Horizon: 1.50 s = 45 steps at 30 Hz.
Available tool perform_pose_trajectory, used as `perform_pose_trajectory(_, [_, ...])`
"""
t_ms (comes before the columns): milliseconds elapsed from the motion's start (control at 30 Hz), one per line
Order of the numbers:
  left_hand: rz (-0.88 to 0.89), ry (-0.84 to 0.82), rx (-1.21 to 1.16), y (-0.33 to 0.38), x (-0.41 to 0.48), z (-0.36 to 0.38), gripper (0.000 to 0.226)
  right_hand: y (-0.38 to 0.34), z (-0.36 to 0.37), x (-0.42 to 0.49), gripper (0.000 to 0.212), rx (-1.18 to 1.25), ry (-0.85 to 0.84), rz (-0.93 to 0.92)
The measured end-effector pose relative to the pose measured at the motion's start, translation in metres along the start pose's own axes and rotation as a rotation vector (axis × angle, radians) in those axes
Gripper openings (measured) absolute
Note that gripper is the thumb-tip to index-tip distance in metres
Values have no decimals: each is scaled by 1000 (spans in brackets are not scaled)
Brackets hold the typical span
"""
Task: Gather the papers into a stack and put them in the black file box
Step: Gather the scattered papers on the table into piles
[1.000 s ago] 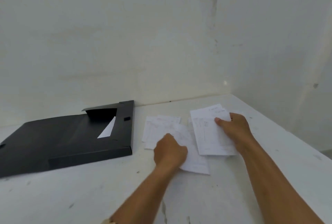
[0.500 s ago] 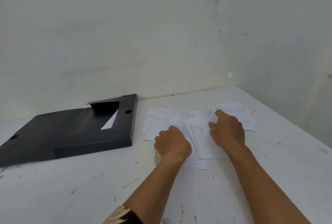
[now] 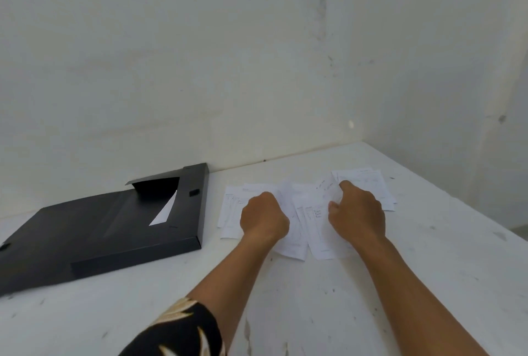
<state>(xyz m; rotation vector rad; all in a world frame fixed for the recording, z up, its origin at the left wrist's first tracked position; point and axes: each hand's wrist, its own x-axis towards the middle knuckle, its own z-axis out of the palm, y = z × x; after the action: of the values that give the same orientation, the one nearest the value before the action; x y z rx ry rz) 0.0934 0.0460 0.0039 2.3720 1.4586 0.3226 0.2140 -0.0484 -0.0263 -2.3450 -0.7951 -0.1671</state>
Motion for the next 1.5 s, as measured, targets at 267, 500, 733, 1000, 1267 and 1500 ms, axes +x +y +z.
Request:
perform_pose_trajectory(267, [-24,-120,107,4,21,7,32,6,-12,19,45,89,-22,228])
perform_pose_trajectory(500, [77,-85,126,5,25,12,28,27,-17,75,36,-177,-80,456])
perform_pose_trajectory(733, [101,38,64,0,34,-10,64,42,0,83,32,-366,-37,328])
perform_pose_trajectory(1000, [113,93,117,1,42,-29,49,45,11,72,8,-456,102,137])
perform_pose_trajectory(1267, [143,175,29,-1,42,-45,29,50,13,71,10,-522,144,68])
perform_pose_trajectory(1500, [133,55,-333,14,42,-38,17,53,-30,90,39,65,121,307])
